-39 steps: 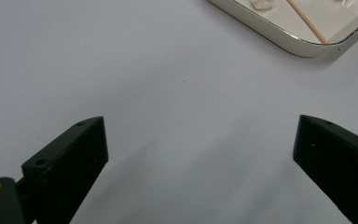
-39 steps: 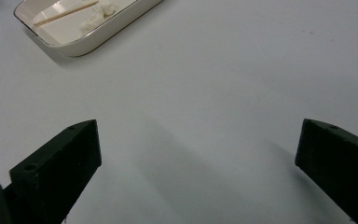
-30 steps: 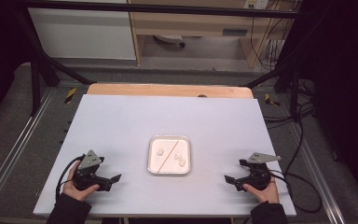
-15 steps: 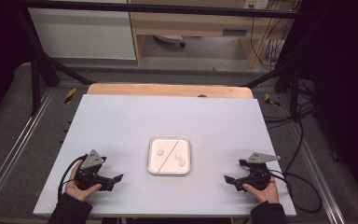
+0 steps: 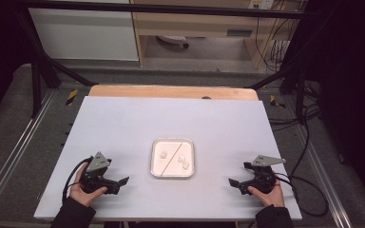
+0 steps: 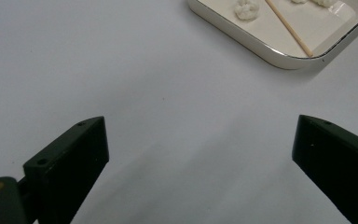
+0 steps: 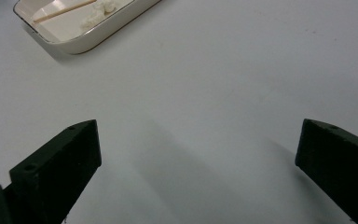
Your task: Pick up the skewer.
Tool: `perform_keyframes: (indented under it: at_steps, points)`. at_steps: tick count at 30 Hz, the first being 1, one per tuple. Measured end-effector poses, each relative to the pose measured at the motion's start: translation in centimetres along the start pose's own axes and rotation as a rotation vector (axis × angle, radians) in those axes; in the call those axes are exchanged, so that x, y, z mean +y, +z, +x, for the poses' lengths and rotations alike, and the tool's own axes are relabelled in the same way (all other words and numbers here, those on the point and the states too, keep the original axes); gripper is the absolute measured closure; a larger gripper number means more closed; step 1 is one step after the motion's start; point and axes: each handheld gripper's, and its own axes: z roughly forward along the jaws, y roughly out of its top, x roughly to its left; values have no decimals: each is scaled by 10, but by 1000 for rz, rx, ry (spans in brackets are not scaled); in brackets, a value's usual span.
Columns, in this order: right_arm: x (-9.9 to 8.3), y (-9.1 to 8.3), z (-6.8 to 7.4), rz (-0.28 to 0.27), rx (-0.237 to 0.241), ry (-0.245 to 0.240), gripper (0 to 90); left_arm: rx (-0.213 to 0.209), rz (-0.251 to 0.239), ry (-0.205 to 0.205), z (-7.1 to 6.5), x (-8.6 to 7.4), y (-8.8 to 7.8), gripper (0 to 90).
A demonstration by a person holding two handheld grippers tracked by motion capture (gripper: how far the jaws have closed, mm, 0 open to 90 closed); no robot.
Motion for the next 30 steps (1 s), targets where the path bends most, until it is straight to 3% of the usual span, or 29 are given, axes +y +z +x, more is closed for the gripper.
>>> perform_keyframes:
  at_steps: [15, 30]
  points:
    - [0, 1, 0, 5, -6, -8, 7, 14, 17, 4, -17, 16, 6, 36]
    - [0, 1, 0, 5, -8, -8, 7, 15, 30, 12, -41, 49, 17, 60]
